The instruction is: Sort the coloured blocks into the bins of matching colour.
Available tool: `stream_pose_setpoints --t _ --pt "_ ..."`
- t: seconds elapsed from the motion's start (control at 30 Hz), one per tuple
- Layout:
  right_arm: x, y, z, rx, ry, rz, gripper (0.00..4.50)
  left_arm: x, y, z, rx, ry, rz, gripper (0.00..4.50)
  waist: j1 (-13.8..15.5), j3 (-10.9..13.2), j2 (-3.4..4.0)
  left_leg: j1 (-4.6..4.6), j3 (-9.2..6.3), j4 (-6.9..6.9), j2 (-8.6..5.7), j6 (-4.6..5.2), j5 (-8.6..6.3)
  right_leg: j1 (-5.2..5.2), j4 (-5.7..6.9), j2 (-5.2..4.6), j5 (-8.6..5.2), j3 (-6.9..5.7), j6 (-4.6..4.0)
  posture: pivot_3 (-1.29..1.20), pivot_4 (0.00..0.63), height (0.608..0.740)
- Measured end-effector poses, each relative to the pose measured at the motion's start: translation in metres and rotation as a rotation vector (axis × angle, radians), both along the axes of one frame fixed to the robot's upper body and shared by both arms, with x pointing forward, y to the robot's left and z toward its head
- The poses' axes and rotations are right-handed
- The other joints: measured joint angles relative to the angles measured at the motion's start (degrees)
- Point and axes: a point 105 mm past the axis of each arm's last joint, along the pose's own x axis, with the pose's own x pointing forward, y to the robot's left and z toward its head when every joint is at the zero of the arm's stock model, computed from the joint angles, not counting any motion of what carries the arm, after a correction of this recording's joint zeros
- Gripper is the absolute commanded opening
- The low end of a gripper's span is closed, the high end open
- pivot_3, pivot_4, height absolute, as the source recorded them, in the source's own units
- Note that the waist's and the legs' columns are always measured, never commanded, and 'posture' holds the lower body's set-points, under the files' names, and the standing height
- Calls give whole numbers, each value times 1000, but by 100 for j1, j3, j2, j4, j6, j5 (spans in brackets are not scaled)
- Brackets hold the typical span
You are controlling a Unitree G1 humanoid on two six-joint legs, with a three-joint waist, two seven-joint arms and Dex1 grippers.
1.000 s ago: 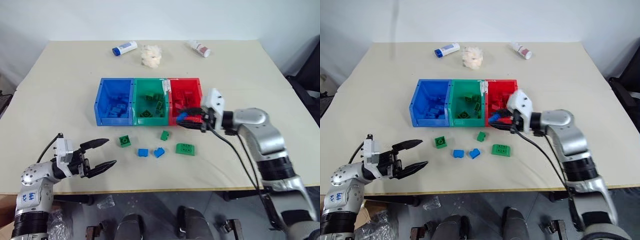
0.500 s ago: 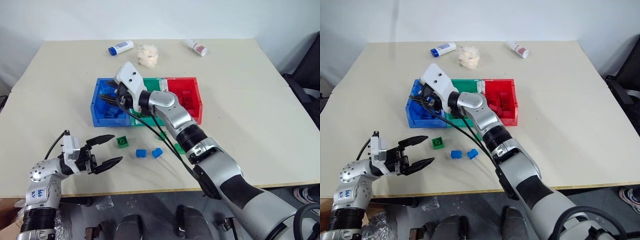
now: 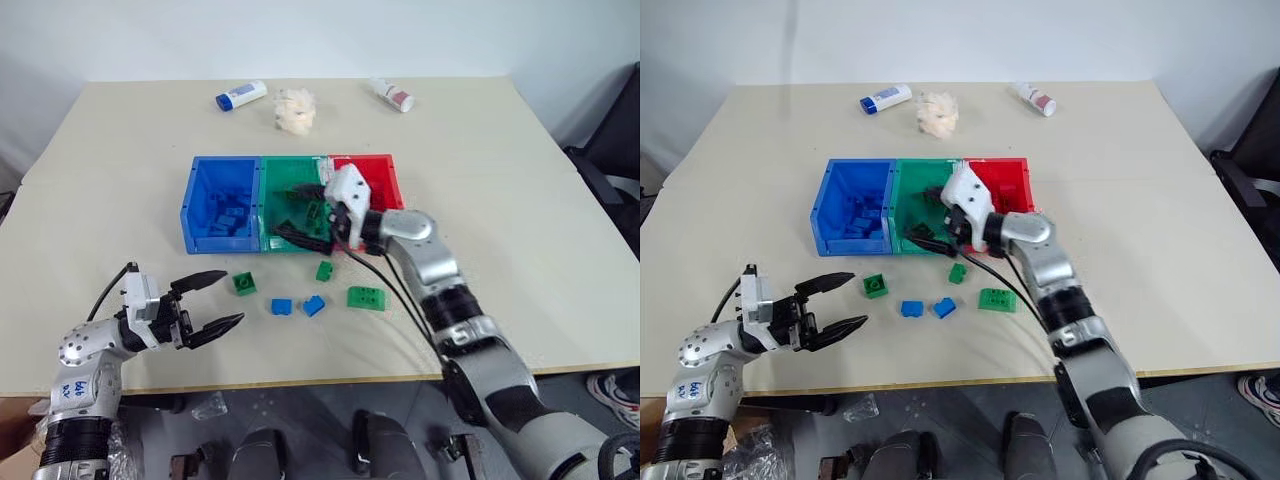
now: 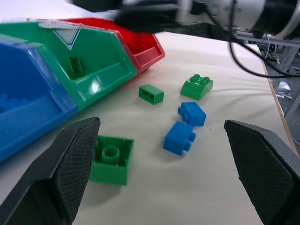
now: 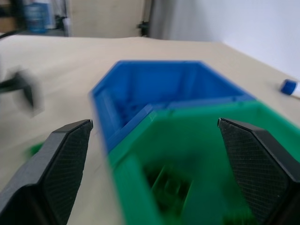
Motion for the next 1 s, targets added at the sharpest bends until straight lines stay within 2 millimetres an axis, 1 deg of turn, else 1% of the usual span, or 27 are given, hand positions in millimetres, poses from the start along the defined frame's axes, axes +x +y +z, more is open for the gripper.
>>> stream_pose_setpoints --t 0.03,0.07,0.17,0.27,0.37,0.4,0.47,0.57,0.67,0.77,0.83,0.93,1.0 --pt "-9 -10 -4 -21 7 27 4474 0 0 0 3 -2 -6 4500 7 0 0 1 -2 0 0 1 -1 2 -1 0 0 0 0 0 150 740" --pt "-23 -30 -11 -67 29 63 4474 0 -2 1 7 -5 -22 4500 43 0 0 -2 -2 0 -1 4 -2 2 -9 0 0 -1 0 0 150 740" --pt "-46 -68 -33 -170 130 82 4474 0 0 -5 6 23 -26 4500 85 0 0 2 7 3 -1 6 -4 4 -13 0 2 1 3 0 150 740" --pt "-55 -100 -43 -229 192 25 4474 0 -2 -5 13 18 -51 4500 96 0 0 7 8 3 0 4 -3 3 -6 0 1 4 2 0 150 740" --pt "-67 -140 -53 -321 248 -62 4474 0 -1 -6 22 19 -72 4500 156 0 0 6 9 3 0 6 -4 5 -13 0 1 3 2 0 150 740" --pt "-69 -150 -55 -339 268 -87 4474 -1 2 -8 26 33 -68 4500 160 0 0 5 9 5 0 7 -4 5 -15 0 1 3 2 0 150 740" --pt "-73 -160 -57 -361 284 -108 4474 -2 2 -8 29 31 -81 4500 155 0 0 6 10 5 0 6 -4 5 -15 0 2 4 2 0 150 740" --pt "-75 -164 -59 -372 295 -114 4474 -1 3 -7 31 31 -92 4500 138 0 0 8 10 5 0 4 -3 5 -11 0 1 4 2 0 150 740" --pt "-72 -157 -55 -360 278 -111 4474 -1 4 -7 28 31 -102 4500 145 0 0 7 9 8 0 4 -3 5 -11 0 2 4 2 0 150 740" --pt "-66 -137 -56 -344 267 -82 4474 -2 4 -4 36 22 -125 4500 149 0 0 7 8 8 0 4 -3 5 -9 0 1 3 2 0 150 740" --pt "-63 -125 -61 -354 271 -70 4474 -4 5 -3 43 20 -142 4500 151 0 0 5 8 9 0 4 -3 5 -10 0 2 3 2 0 150 740" --pt "-51 -106 -72 -390 264 -86 4474 -8 7 -4 57 11 -174 4500 147 0 0 3 9 13 0 5 -3 4 -10 0 2 3 3 0 150 740" --pt "-44 -96 -81 -413 266 -101 4474 -8 12 -5 53 5 -153 4500 146 0 0 4 8 13 0 5 -3 3 -5 0 2 3 2 0 150 740"
